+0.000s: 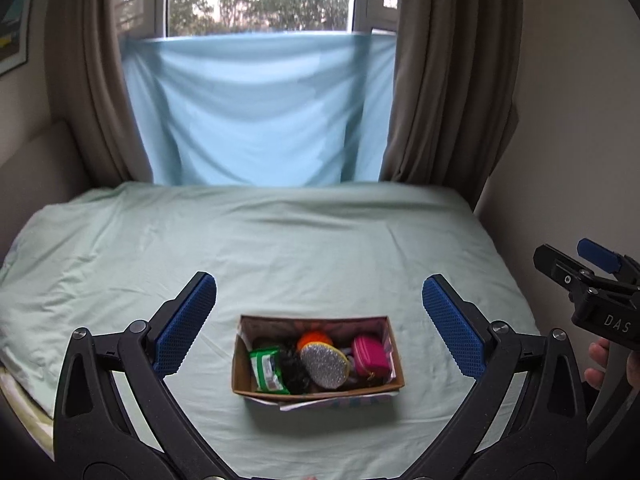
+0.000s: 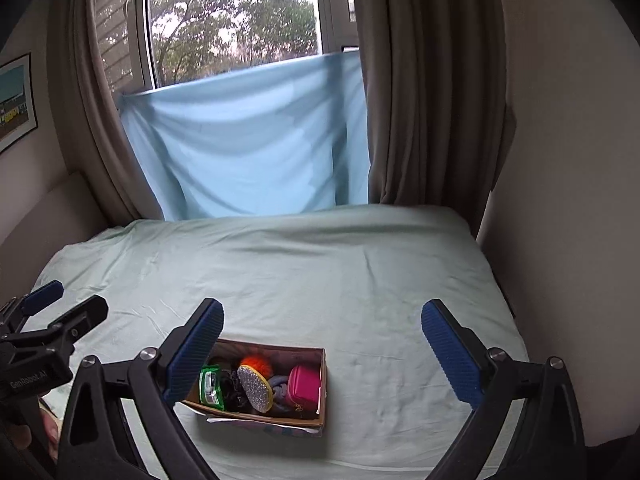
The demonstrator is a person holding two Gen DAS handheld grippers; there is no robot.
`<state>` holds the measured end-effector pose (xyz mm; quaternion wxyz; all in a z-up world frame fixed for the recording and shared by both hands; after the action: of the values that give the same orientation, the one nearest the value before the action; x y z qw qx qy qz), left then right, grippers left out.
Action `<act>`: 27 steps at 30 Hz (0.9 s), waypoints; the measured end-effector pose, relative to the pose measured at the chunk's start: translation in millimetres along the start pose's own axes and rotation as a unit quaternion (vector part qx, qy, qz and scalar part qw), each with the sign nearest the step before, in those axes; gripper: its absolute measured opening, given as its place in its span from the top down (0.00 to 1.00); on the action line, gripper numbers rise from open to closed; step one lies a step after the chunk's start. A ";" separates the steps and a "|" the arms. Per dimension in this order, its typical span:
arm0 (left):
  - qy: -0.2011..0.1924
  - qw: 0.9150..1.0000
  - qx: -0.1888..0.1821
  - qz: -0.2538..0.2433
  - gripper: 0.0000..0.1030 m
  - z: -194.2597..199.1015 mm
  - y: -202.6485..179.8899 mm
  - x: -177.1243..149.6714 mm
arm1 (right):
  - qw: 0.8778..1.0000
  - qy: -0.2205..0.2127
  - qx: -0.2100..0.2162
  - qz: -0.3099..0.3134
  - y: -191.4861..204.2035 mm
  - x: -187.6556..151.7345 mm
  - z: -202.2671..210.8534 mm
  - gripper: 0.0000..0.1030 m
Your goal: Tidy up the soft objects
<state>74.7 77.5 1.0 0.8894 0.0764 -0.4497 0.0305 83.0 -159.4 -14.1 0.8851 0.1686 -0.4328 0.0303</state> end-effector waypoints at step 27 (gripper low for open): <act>-0.069 0.997 0.016 0.008 0.00 52.6 -8.2 -2.2 | 0.997 -0.057 -0.040 0.030 2.7 -5.6 49.3 0.04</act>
<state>32.6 60.8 29.0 0.8546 0.0892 -0.5100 0.0393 41.7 -172.3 10.3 0.8636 0.1212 -0.4885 0.0293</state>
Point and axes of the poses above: each gripper's, at about its wrist camera, not at the fingertips, and z roughly against the way its jaws point, y to its left, x to its top, the point moved 2 cm from there along -z, roughly the way its jaws point, and after that the axes turned 15 degrees about x, right-handed, at the moved point
